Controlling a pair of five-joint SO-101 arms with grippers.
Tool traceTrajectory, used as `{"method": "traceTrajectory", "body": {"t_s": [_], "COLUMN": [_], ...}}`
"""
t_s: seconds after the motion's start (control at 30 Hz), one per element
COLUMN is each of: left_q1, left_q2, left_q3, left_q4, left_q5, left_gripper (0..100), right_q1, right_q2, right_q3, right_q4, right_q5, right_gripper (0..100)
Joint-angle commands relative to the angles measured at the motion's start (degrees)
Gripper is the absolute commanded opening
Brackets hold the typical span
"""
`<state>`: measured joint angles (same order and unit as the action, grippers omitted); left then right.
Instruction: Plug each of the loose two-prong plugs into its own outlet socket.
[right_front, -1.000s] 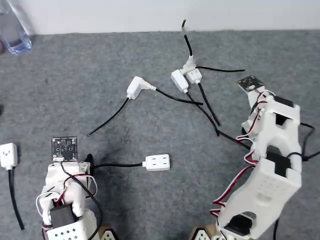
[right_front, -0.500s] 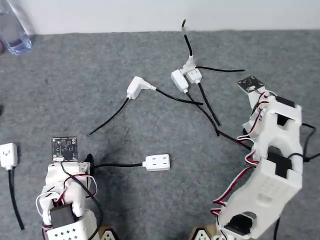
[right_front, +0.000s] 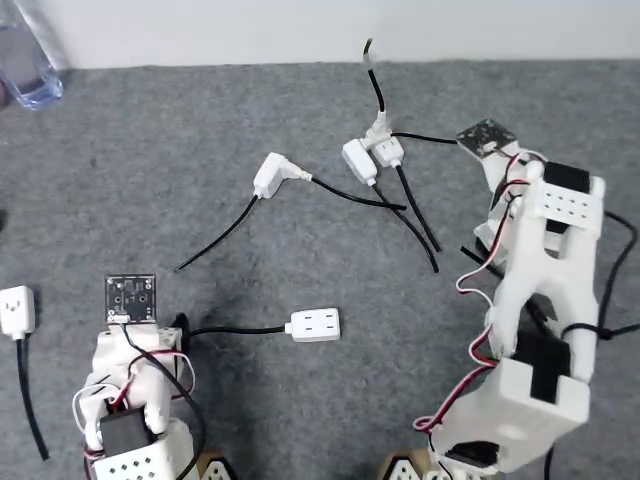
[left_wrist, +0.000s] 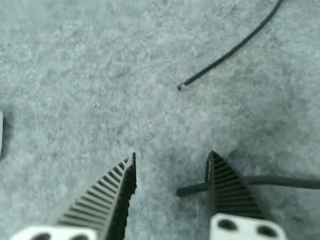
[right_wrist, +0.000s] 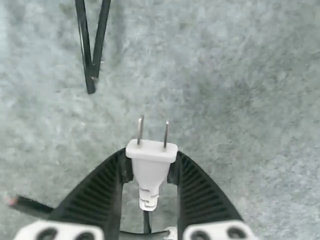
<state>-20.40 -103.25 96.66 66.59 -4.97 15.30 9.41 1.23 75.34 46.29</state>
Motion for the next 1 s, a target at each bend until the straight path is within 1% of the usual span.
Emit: {"method": "traceTrajectory", "body": {"t_s": [0.0, 0.07, 0.13, 0.3, 0.4, 0.53, 0.67, 0.8, 0.97], "left_q1": [0.3, 0.3, 0.3, 0.4, 0.4, 0.4, 0.4, 0.4, 0.4], "left_q2": [-0.7, -0.7, -0.7, -0.7, -0.7, -0.7, -0.7, -0.7, -0.7], "left_q3": [-0.2, -0.2, -0.2, -0.2, -0.2, -0.2, -0.2, -0.2, -0.2], "left_q4": [1.0, 1.0, 1.0, 1.0, 1.0, 1.0, 1.0, 1.0, 1.0], "left_q5": [-0.3, -0.3, -0.2, -0.2, -0.1, -0.1, -0.1, -0.1, -0.1], "left_gripper": [22, 22, 22, 22, 22, 22, 22, 22, 22], "right_q1": [0.2, 1.9, 2.8, 2.7, 3.3, 5.0, 7.8, 8.1, 8.0], "right_q2": [-2.9, -2.5, -2.6, -2.7, -2.6, -2.6, -3.2, -3.2, -2.9], "right_q3": [-3.4, -4.4, -7.9, -22.0, -28.4, -31.3, -32.3, -39.6, -52.0], "right_q4": [-2.1, -3.8, -3.5, 5.8, 9.4, 11.6, 11.1, 14.5, 20.1], "right_q5": [-0.4, -0.4, -0.4, -0.4, -0.4, -0.3, -0.2, -0.2, -0.3], "right_gripper": [0.8, 0.8, 0.8, 0.8, 0.8, 0.8, 0.8, 0.8, 0.8]}}
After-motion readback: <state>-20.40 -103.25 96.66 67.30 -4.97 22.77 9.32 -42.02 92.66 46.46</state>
